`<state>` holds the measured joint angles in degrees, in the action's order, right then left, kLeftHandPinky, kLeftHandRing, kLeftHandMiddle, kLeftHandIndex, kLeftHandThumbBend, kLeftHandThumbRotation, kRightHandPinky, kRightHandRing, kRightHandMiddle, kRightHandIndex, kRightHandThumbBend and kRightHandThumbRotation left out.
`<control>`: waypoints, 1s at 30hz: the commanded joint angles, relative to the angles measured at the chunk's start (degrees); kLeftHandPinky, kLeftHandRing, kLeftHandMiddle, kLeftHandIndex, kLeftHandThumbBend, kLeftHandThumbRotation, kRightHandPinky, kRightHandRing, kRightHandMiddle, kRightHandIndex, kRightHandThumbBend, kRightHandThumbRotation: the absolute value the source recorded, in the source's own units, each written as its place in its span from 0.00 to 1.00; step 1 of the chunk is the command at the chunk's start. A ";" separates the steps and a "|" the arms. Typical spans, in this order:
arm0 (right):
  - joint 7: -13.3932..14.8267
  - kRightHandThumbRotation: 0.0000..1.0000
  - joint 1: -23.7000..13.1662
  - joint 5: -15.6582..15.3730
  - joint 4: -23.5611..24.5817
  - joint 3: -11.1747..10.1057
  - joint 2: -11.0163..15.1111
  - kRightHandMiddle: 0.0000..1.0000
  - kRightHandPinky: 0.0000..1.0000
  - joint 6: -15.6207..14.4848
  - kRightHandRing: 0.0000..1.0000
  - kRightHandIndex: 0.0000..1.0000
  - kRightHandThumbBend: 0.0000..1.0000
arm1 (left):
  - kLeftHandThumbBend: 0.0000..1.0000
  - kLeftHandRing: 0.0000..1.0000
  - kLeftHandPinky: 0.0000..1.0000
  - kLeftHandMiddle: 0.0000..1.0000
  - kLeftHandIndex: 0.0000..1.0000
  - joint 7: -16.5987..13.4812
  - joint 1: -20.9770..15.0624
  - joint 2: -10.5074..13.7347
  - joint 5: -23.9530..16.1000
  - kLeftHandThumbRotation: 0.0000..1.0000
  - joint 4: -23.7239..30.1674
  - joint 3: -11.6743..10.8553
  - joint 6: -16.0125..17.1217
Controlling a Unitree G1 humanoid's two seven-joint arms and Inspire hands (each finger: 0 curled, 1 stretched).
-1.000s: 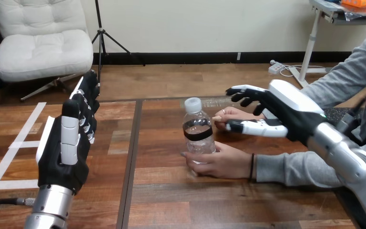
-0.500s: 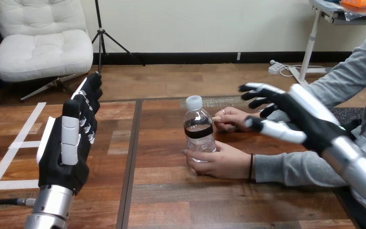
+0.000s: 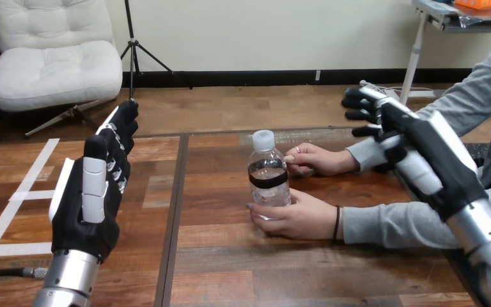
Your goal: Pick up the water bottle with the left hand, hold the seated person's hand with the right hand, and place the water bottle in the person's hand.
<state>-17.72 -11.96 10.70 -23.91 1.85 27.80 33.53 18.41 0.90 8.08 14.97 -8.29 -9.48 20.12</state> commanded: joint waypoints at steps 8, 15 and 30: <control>-4.02 1.00 8.07 17.91 18.73 -1.68 -8.06 0.86 0.85 -10.69 0.87 0.87 1.00 | 0.91 0.96 1.00 0.94 0.88 0.64 -1.11 -0.14 -0.40 1.00 4.21 1.53 0.68; -3.25 1.00 11.55 20.36 24.91 -1.89 -9.70 0.88 0.87 -15.42 0.89 0.90 1.00 | 0.92 0.95 1.00 0.94 0.87 0.18 -0.23 -0.50 -0.98 1.00 5.50 2.23 0.71; -2.22 1.00 14.00 20.29 31.35 -2.60 -11.92 0.92 0.99 -22.60 0.93 0.93 0.98 | 0.91 0.94 1.00 0.92 0.85 0.23 1.43 -0.92 -0.79 1.00 7.41 3.59 1.10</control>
<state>-20.52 4.87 29.72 0.57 1.51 17.20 12.25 18.52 4.69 7.71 14.83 -5.90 -7.26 20.13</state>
